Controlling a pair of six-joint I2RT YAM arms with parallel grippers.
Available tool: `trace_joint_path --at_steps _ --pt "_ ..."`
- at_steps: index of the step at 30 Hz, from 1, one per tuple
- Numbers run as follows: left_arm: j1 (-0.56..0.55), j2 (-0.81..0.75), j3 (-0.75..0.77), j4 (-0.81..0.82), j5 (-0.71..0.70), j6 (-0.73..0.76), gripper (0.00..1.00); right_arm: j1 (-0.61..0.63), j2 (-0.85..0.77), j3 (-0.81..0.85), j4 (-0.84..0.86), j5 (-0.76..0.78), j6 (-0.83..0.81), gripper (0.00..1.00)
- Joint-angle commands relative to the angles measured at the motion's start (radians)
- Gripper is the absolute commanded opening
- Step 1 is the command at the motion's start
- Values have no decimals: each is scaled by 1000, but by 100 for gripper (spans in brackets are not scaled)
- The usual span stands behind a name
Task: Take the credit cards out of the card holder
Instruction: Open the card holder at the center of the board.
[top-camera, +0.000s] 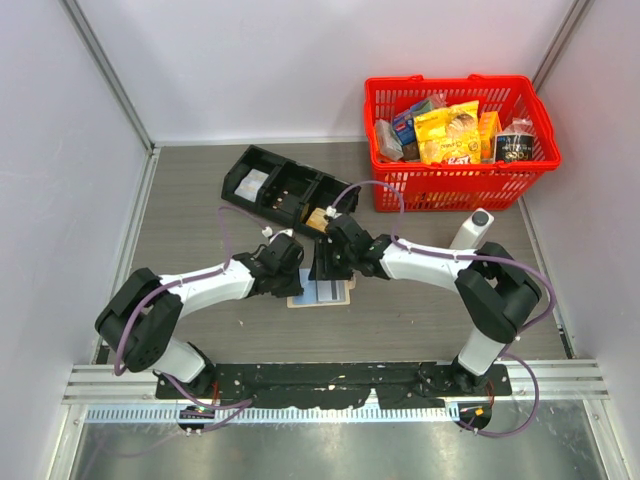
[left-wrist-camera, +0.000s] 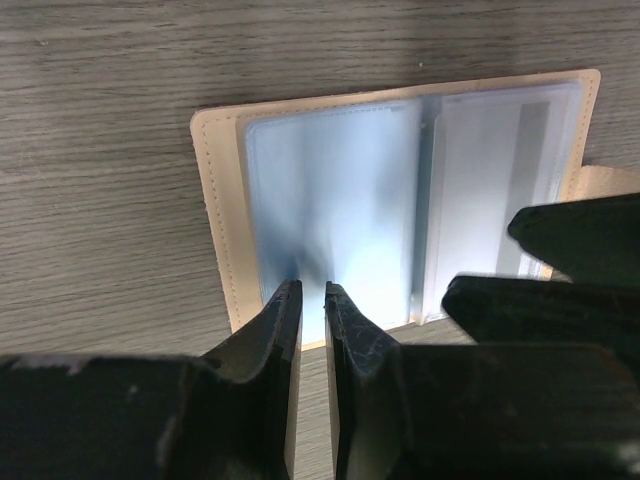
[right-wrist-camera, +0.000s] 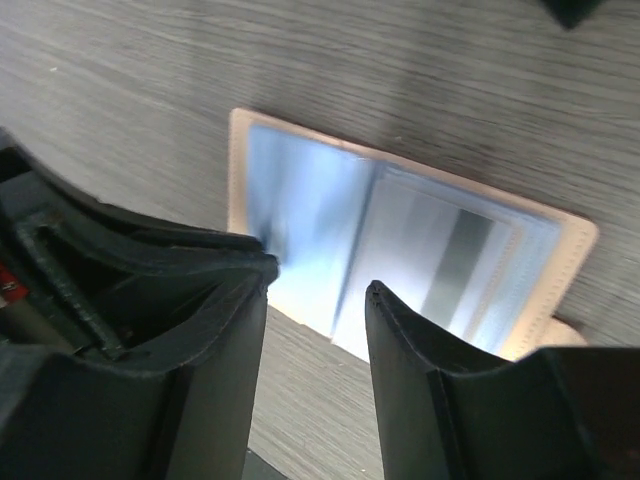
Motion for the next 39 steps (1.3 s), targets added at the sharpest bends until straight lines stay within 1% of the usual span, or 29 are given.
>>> trace_joint_path --at_steps 1,5,14,19,27,30,35,39 --pt "6 -4 -2 9 2 5 18 1 -4 43 -108 188 12 51" --pt "7 -7 -2 -2 -6 4 18 1 -2 25 -116 224 26 53" --pt "7 -7 0 -8 -12 4 18 2 41 26 -111 210 26 53" --pt "7 -7 -2 -9 -9 2 18 -1 41 26 -134 244 31 53" --pt "9 2 0 -6 -4 2 18 1 50 31 -148 230 37 53" --pt "9 5 1 -6 -2 2 18 1 59 31 -131 186 35 53" --pt "10 16 1 -5 5 0 17 1 62 9 -4 30 46 52" --pt "9 15 -2 -2 8 -1 17 2 48 3 51 -15 58 48"
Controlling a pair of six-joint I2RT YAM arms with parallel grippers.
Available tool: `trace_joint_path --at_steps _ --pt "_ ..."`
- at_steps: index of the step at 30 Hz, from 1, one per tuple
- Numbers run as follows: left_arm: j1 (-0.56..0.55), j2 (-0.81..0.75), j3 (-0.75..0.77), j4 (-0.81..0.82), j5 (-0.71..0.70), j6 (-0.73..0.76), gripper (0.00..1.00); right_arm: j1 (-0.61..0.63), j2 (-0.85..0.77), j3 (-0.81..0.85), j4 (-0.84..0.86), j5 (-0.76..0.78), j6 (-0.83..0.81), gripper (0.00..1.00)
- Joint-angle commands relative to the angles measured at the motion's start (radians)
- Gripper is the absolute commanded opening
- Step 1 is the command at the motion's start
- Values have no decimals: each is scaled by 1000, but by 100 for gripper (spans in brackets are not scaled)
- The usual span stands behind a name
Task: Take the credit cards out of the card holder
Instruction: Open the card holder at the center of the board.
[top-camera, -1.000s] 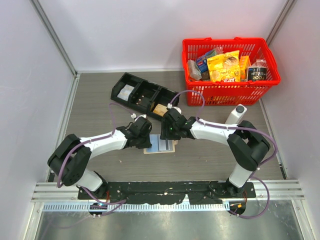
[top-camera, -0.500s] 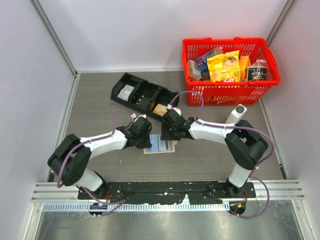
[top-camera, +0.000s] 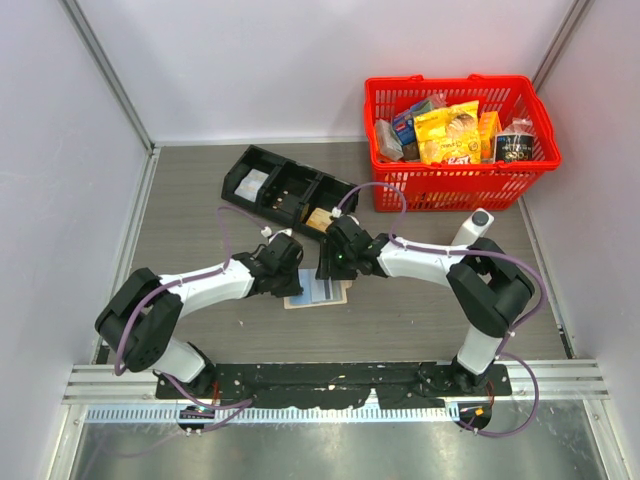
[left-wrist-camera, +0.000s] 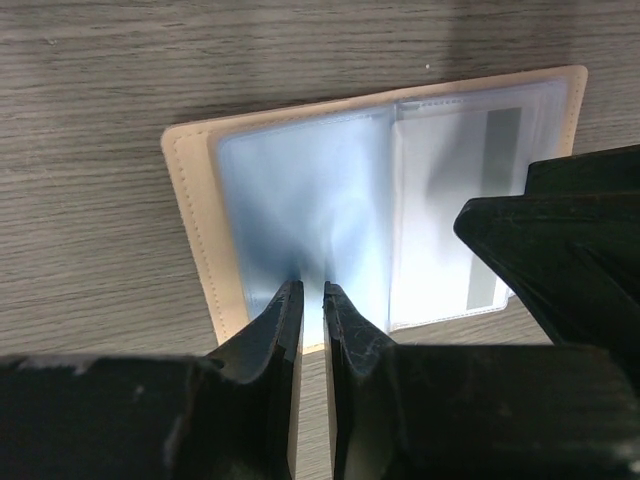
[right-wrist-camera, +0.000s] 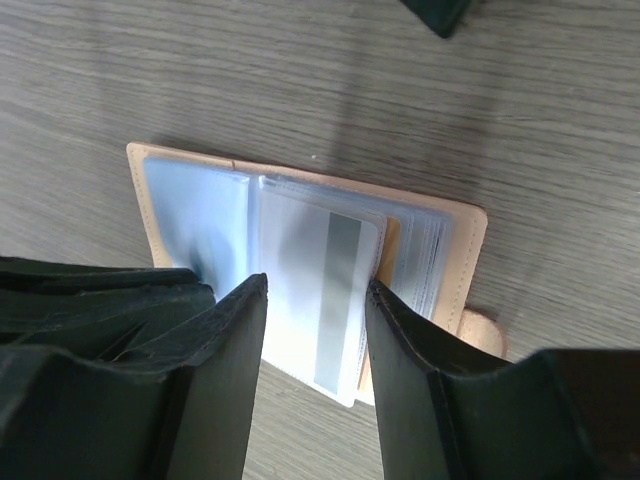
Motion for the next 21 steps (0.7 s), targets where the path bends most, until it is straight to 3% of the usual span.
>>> trace_joint_path --at_steps 1,10,21 --pt "4 13 -3 3 7 2 17 11 -5 -11 126 -127 39 48" --pt "6 -26 -21 8 -8 -6 17 14 -65 -31 258 -205 50 42" --pt "12 -215 -72 -27 -85 -41 17 43 -4 41 275 -274 39 42"
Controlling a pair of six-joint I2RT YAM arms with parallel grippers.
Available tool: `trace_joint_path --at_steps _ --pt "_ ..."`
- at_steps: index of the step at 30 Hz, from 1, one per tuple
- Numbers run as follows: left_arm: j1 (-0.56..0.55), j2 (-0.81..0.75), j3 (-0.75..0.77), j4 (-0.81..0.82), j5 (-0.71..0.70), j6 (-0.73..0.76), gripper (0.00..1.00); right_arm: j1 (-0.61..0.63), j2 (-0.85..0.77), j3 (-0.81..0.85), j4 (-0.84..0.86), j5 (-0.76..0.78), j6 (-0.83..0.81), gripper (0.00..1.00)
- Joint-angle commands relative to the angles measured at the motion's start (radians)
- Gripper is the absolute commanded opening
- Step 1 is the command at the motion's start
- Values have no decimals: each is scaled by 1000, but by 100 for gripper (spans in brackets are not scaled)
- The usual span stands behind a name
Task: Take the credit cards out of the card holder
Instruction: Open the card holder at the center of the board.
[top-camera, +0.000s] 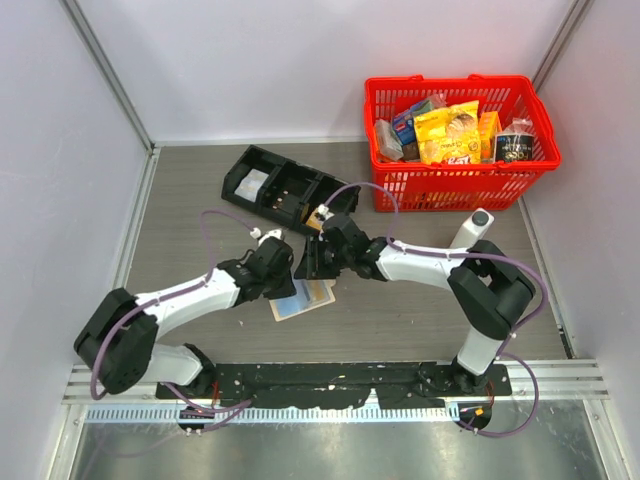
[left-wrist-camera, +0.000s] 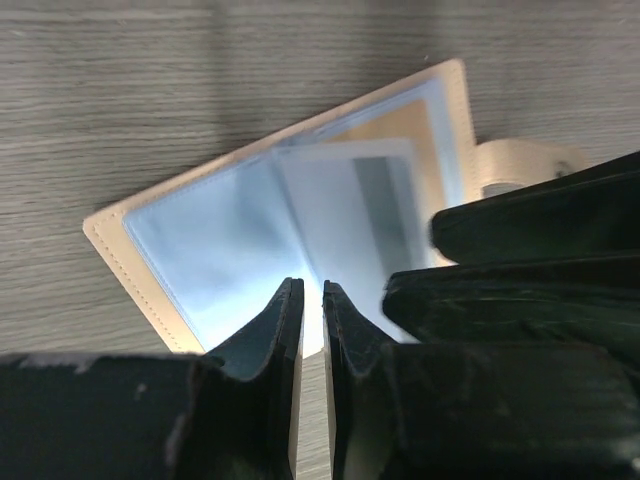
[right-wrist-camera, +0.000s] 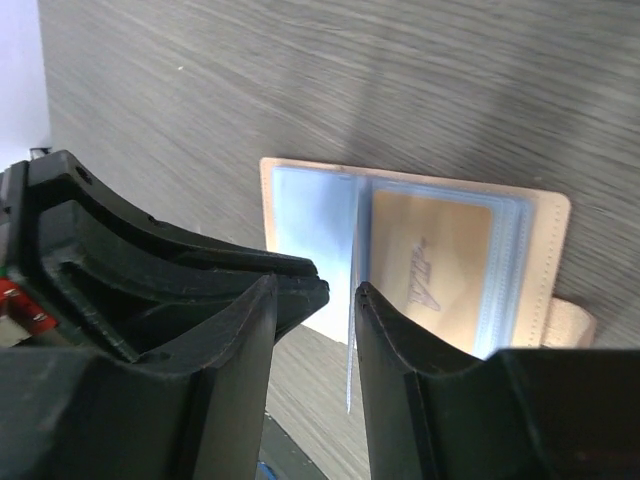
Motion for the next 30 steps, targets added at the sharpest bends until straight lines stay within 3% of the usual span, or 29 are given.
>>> trace_joint_path --at_steps 1,15,22,30 --pt "8 -118 -16 -25 -71 -34 17 25 32 79 48 -62 0 42" --pt "10 -535 -102 -202 -225 -150 20 97 247 288 -64 -113 -49 44" --pt "20 -419 -82 -107 -116 -108 21 41 108 192 -90 -19 -84 49" --pt "100 -190 -82 44 31 -83 20 -11 32 -31 167 -90 -30 49"
